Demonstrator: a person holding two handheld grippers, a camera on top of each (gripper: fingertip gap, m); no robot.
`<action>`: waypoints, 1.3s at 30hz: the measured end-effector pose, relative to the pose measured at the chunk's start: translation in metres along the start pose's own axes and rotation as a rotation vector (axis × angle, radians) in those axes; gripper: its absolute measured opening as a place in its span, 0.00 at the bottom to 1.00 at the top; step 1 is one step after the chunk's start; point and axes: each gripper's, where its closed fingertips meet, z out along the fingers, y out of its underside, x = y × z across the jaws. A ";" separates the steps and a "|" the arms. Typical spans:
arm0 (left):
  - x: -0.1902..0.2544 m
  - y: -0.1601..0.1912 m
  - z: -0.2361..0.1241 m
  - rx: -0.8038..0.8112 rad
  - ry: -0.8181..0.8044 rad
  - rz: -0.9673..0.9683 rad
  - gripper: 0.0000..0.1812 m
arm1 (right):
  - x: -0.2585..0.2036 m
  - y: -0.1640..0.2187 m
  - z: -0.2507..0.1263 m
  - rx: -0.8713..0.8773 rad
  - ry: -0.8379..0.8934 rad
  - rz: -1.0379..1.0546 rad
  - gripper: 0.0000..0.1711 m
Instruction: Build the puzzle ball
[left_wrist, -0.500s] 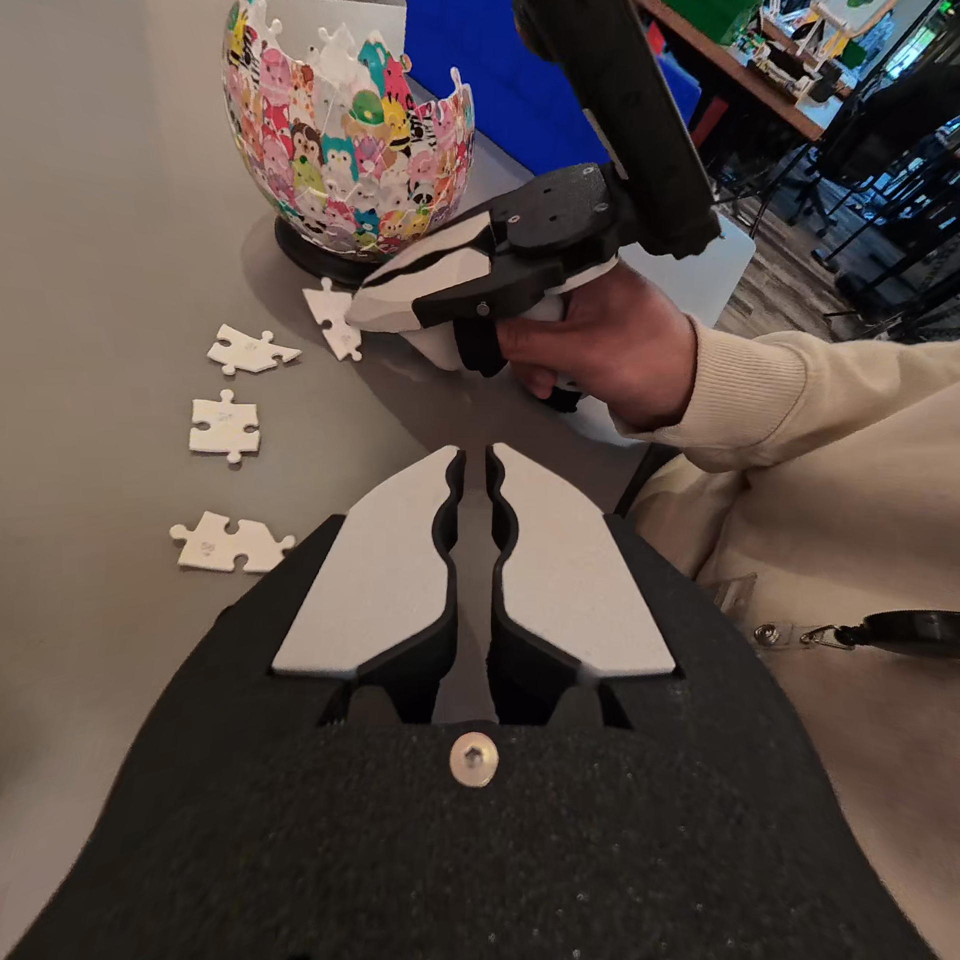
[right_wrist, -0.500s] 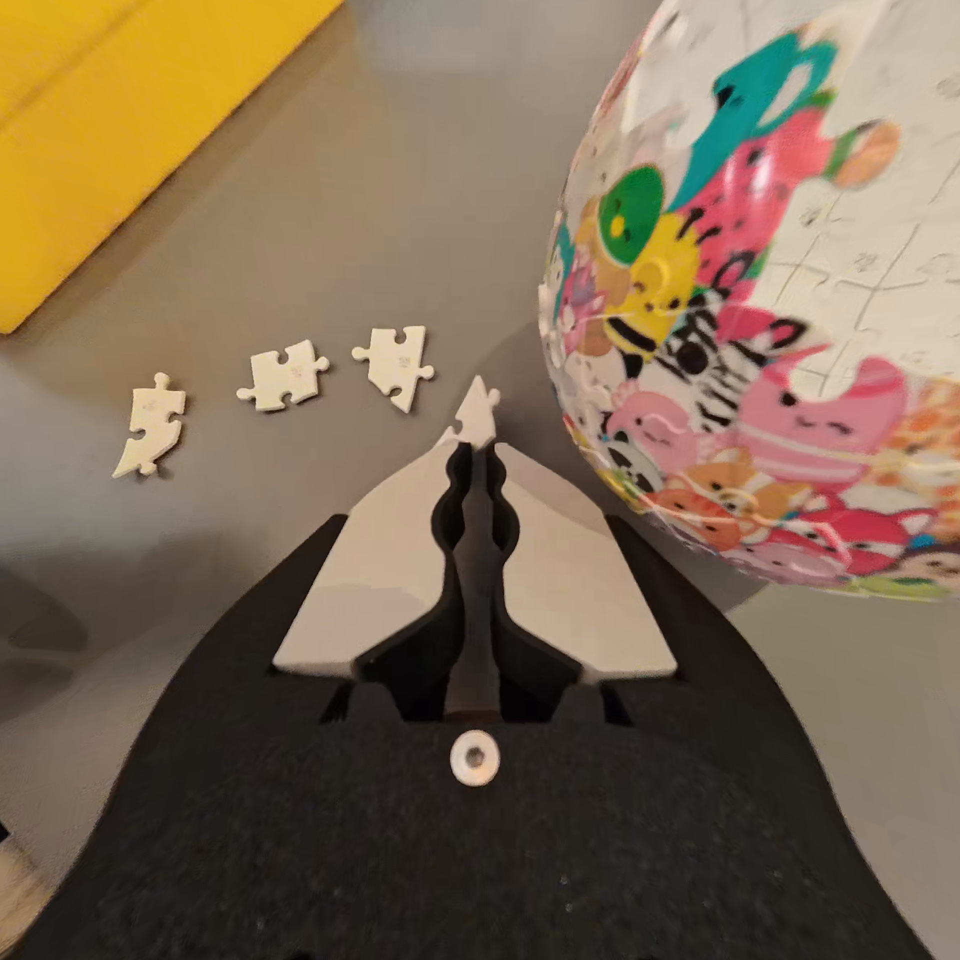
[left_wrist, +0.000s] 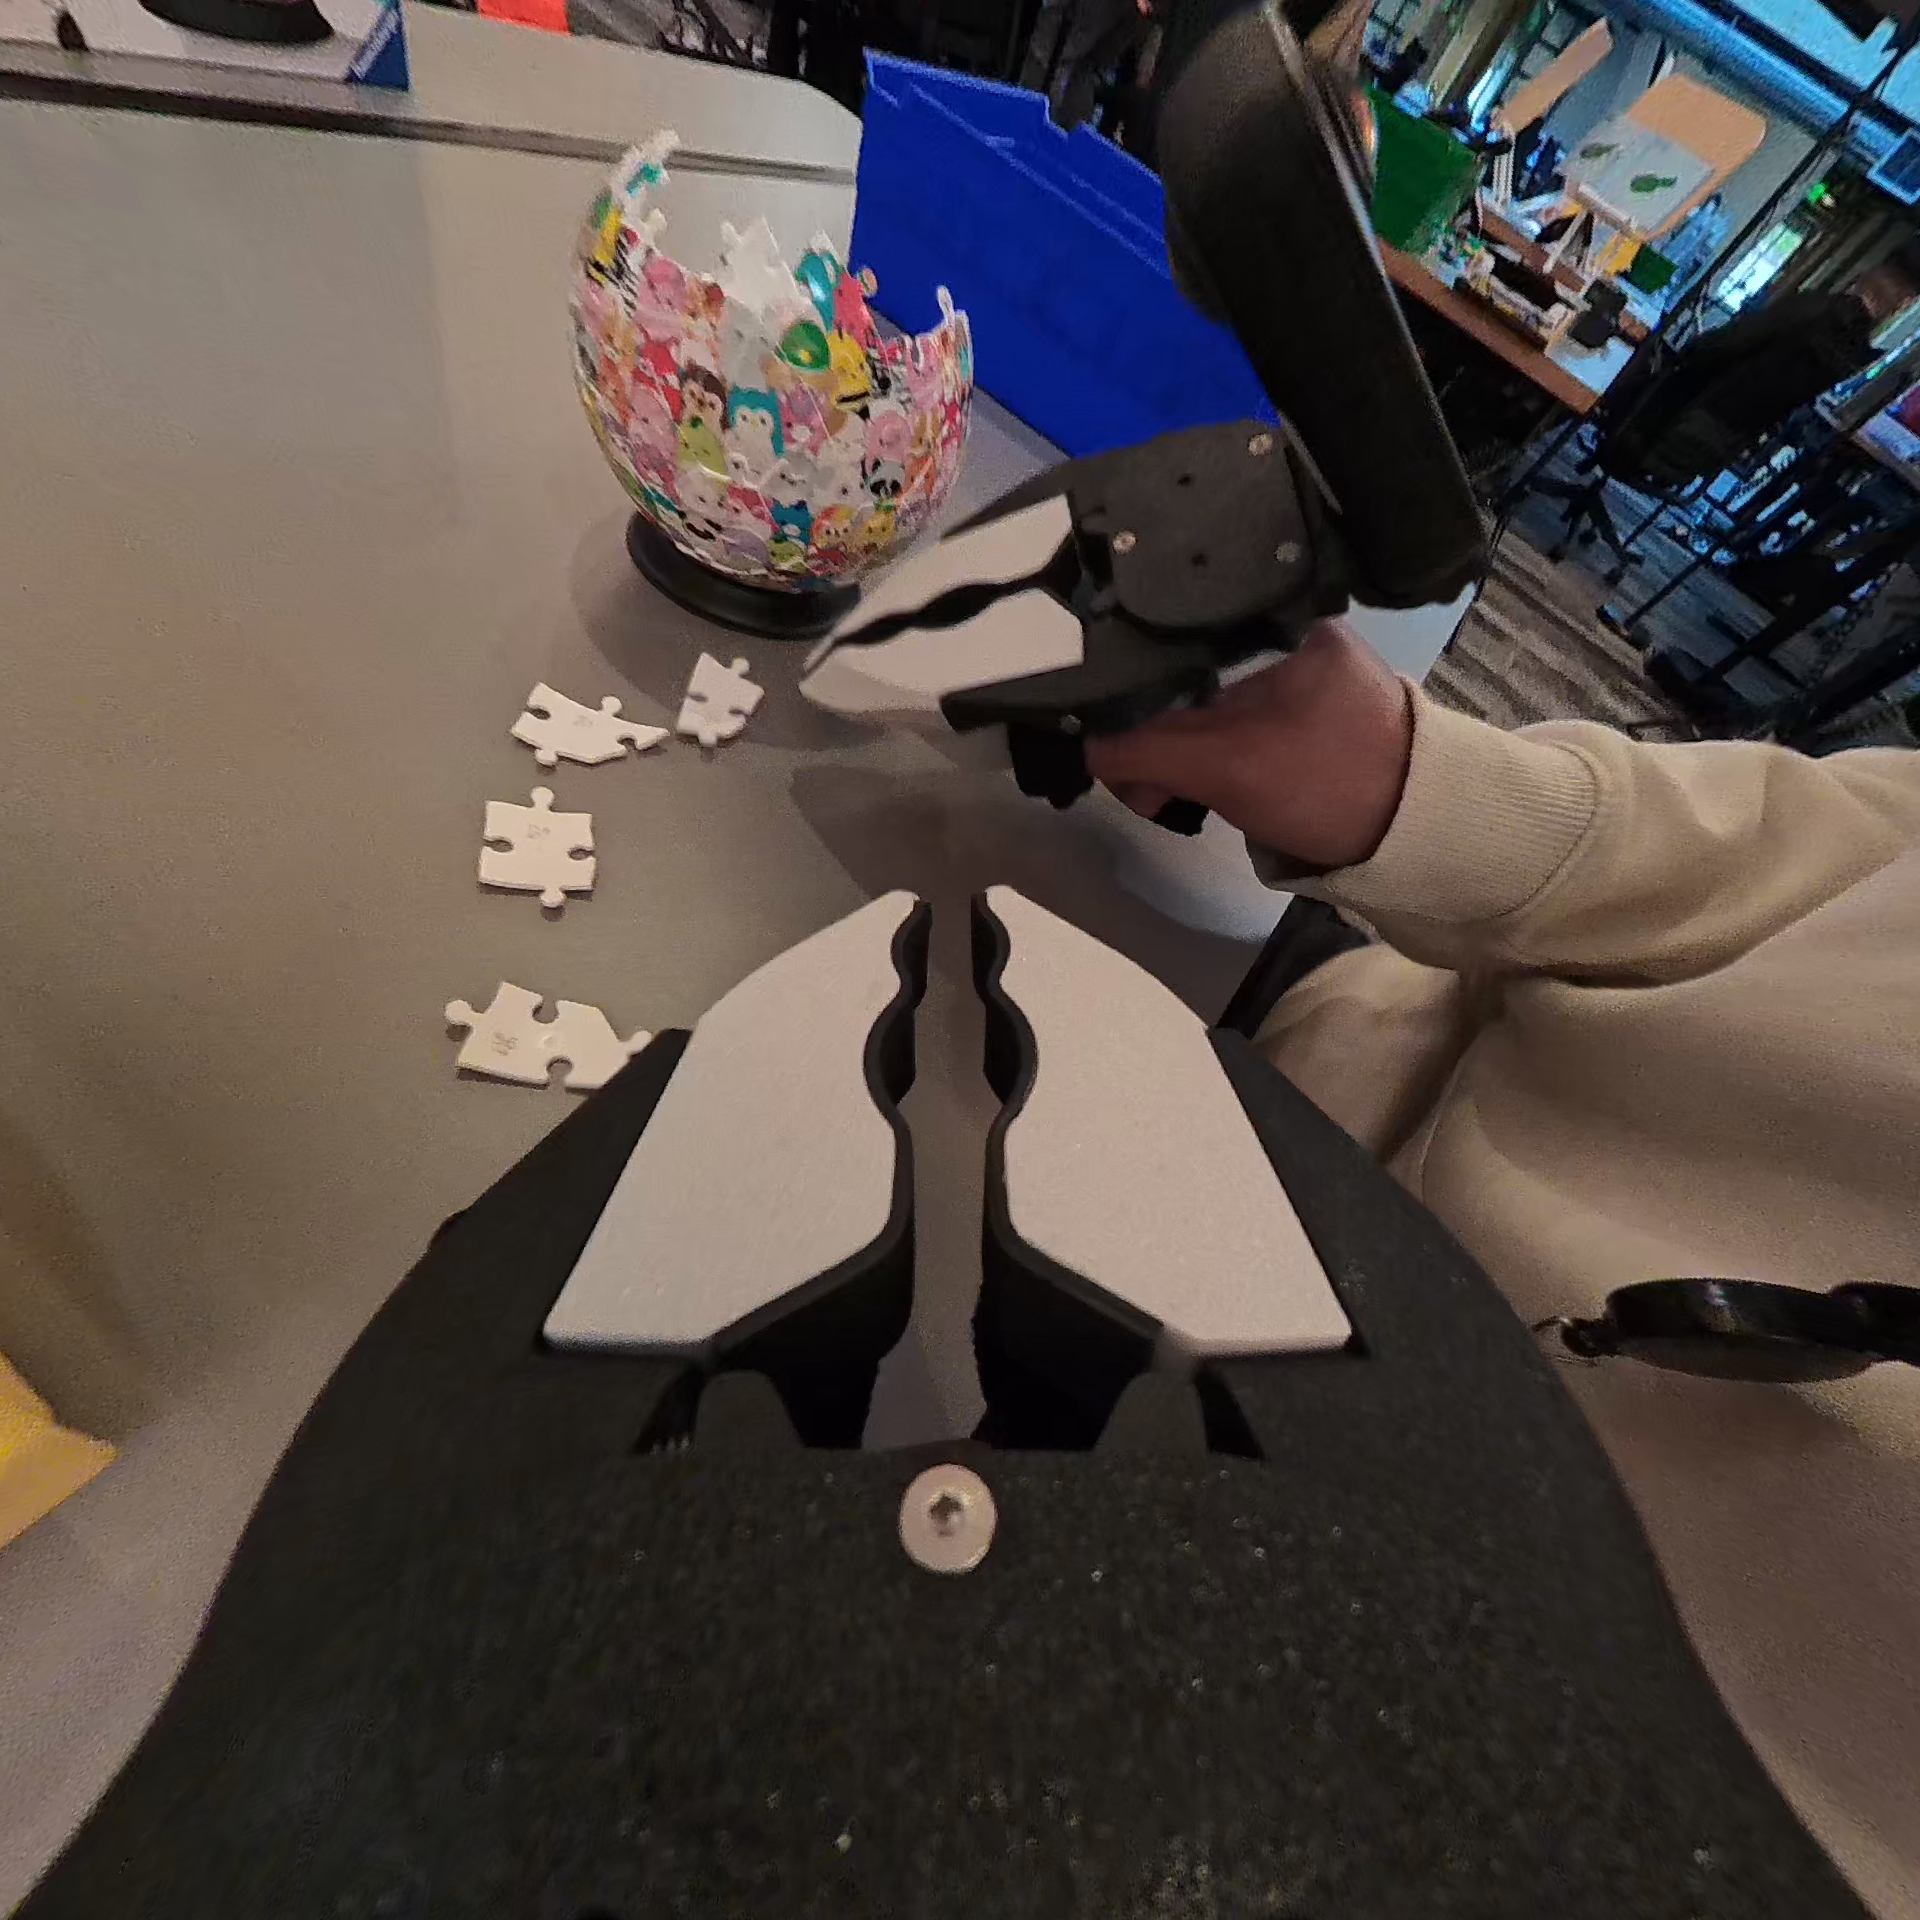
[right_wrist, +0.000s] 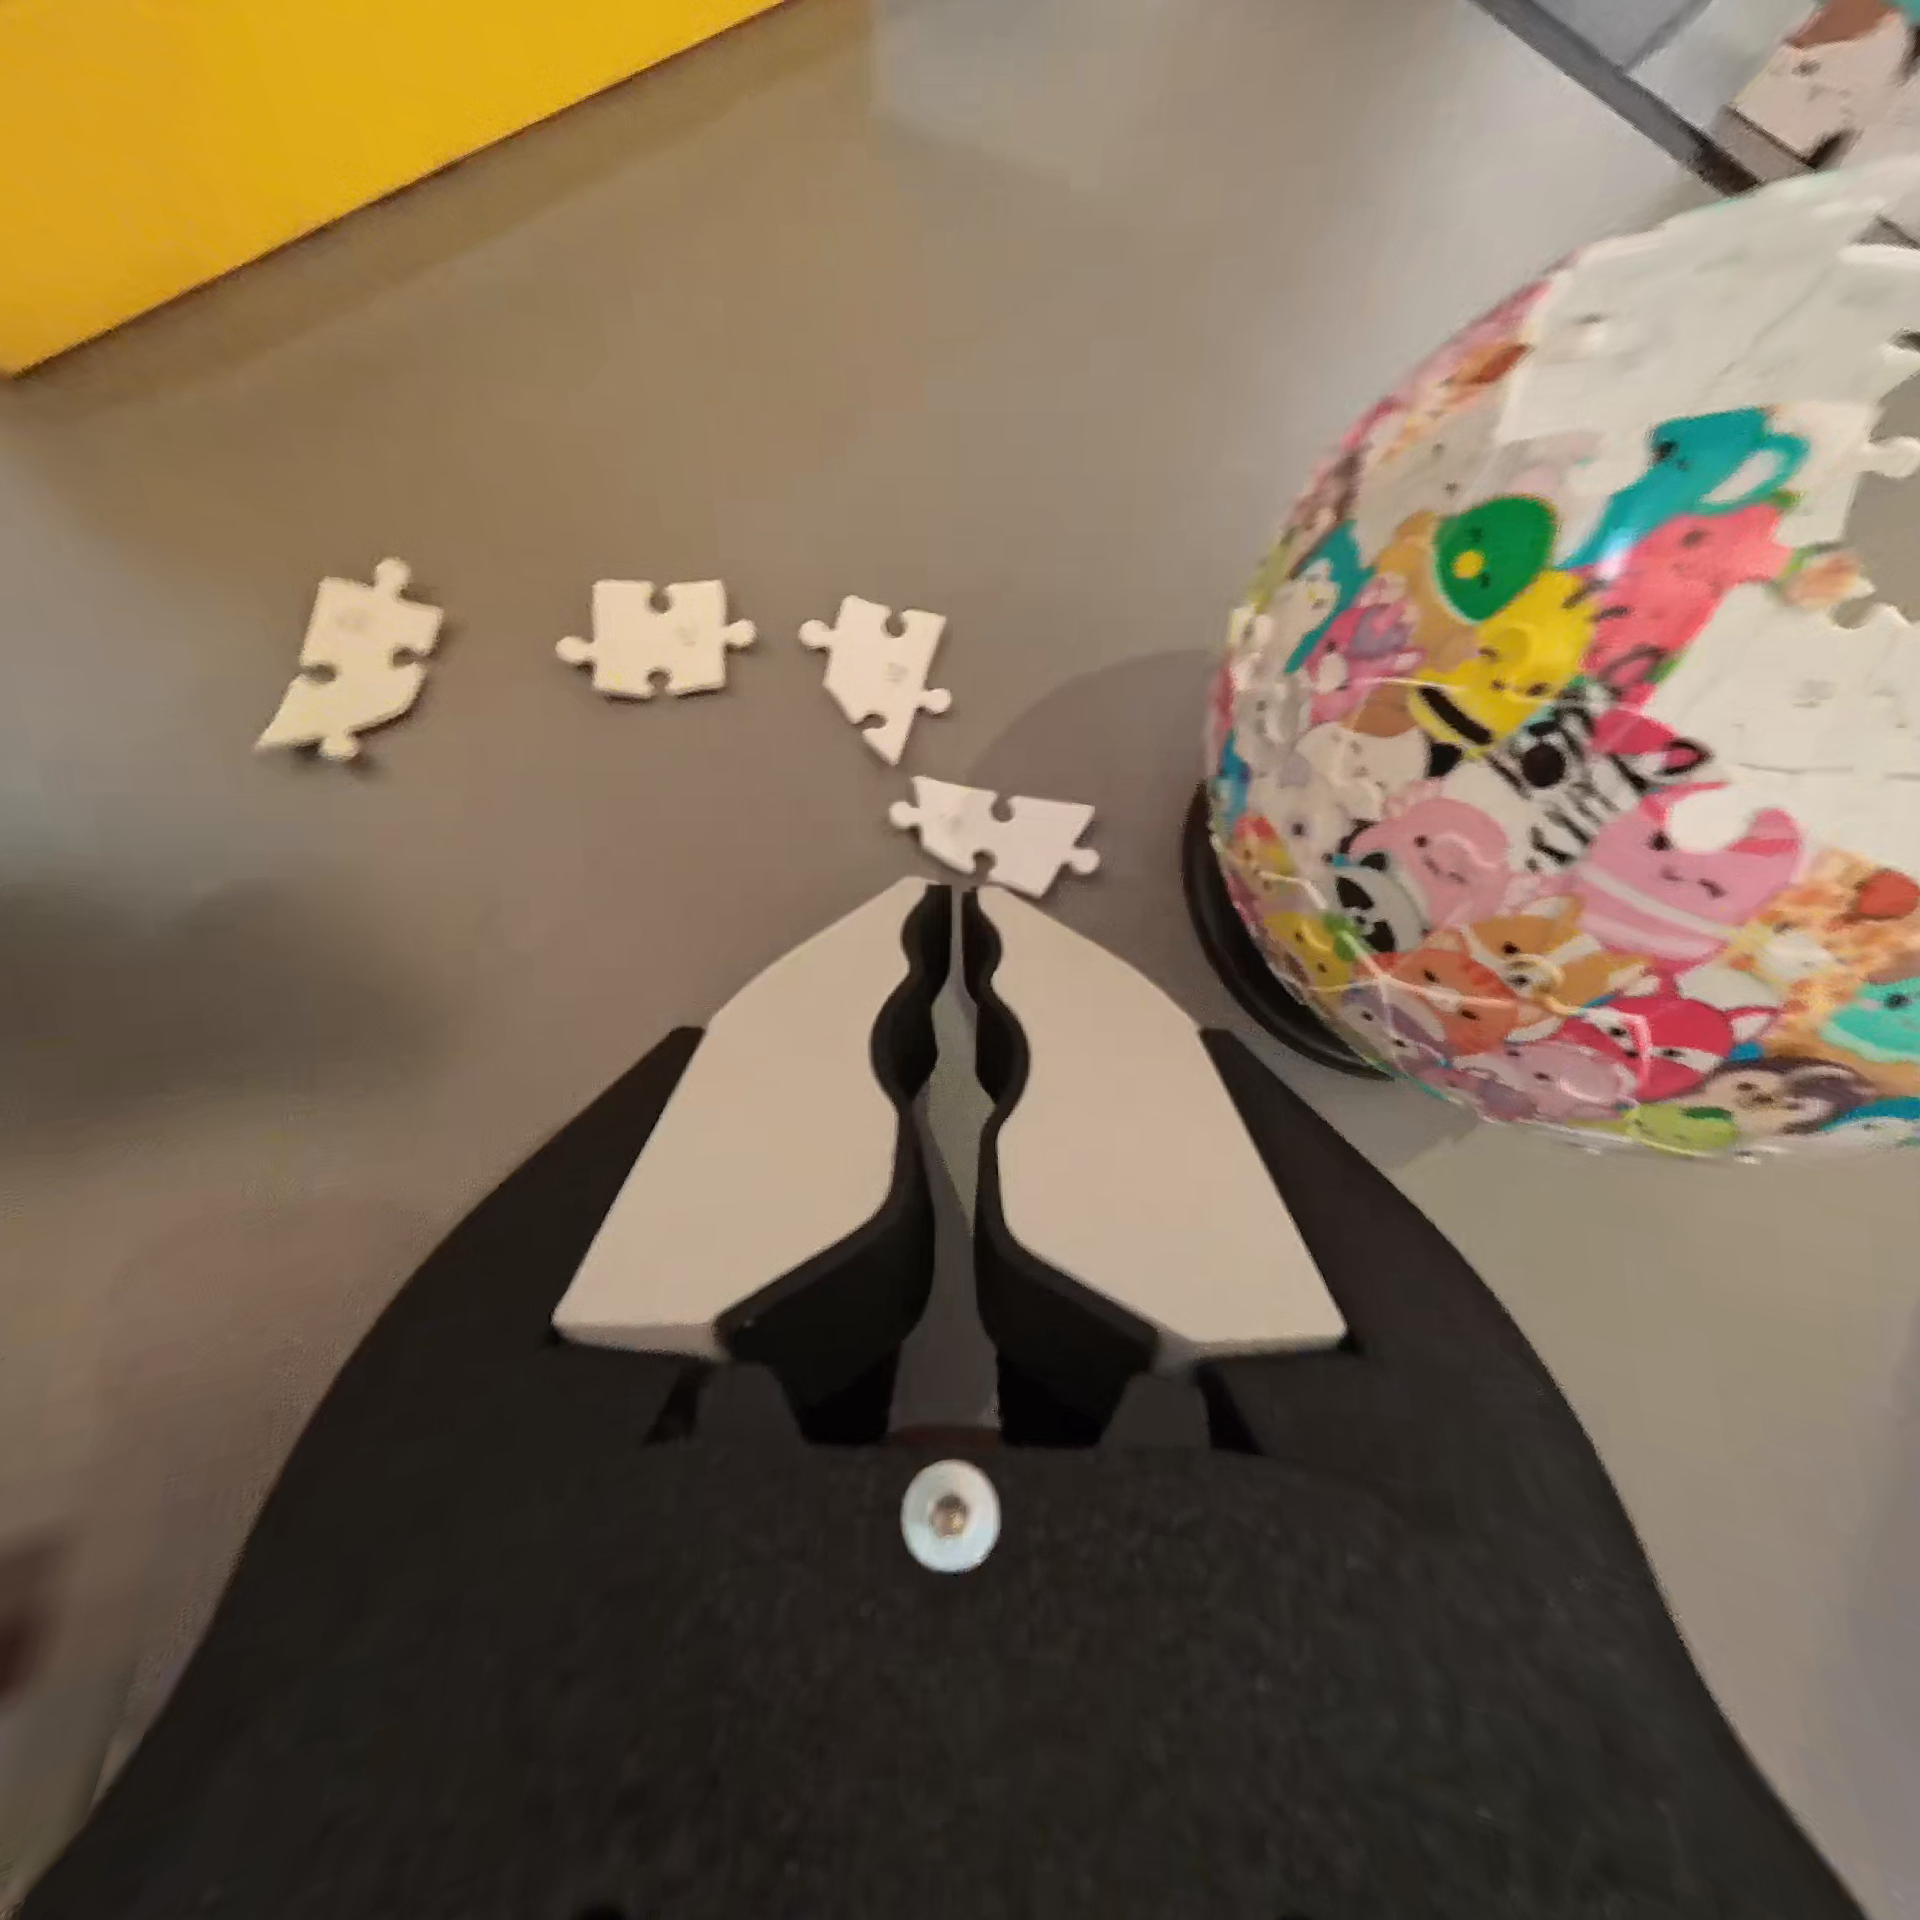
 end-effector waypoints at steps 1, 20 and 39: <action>-0.001 -0.002 -0.003 0.015 -0.001 -0.007 0.04 | 0.002 0.003 0.001 -0.011 0.011 -0.012 0.01; -0.007 -0.014 -0.021 0.084 -0.014 0.001 0.05 | 0.008 -0.009 0.028 -0.065 0.027 -0.048 0.01; -0.183 0.006 -0.149 -0.570 -0.517 0.025 0.19 | -0.052 -0.045 -0.027 0.262 -0.522 -0.061 0.10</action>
